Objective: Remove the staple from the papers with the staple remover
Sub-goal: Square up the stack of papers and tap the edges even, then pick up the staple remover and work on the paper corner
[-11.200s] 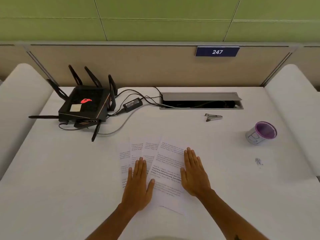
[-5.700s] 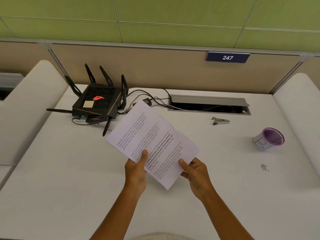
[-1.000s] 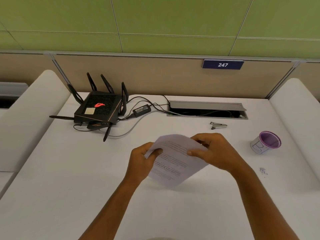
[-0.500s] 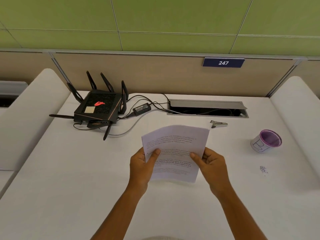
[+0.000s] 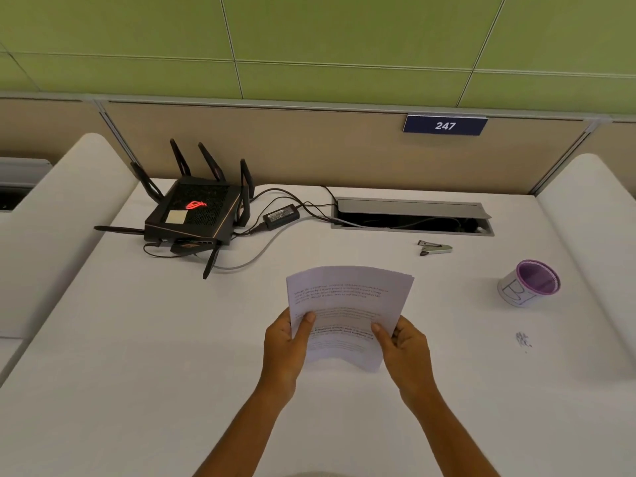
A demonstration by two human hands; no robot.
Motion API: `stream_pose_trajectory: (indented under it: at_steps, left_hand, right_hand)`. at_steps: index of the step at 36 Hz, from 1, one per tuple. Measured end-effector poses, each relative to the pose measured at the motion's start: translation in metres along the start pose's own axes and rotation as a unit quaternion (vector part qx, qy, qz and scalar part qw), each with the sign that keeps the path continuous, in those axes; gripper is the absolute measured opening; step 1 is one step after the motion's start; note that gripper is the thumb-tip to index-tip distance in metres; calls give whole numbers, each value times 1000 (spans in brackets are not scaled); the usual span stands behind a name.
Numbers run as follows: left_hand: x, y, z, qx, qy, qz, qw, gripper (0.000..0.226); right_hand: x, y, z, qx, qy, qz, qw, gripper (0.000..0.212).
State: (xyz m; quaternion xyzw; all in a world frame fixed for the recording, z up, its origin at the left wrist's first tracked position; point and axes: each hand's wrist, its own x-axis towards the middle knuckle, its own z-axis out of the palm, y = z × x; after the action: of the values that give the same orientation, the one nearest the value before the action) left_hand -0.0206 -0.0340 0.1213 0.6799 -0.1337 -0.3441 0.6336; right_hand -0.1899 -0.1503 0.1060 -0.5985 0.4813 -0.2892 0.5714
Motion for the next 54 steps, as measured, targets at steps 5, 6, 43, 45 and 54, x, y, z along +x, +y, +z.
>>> stream_pose_trajectory:
  at_steps: [5, 6, 43, 45, 54]
  left_hand:
    - [4, 4, -1, 14, -7, -8, 1000, 18]
    - [6, 5, -1, 15, -11, -10, 1000, 17]
    - [76, -2, 12, 67, 11, -11, 998, 17]
    - [81, -6, 9, 85, 13, -10, 996, 18]
    - [97, -22, 5, 156, -14, -11, 988, 16]
  right_hand:
    - [1, -1, 3, -19, -1, -16, 1000, 25]
    - [1, -1, 4, -13, -3, -9, 1000, 26]
    - [116, 11, -51, -32, 23, 98, 994, 7]
    - [146, 13, -65, -121, 68, 65, 988, 14]
    - [254, 3, -96, -500, -22, -12, 865, 72]
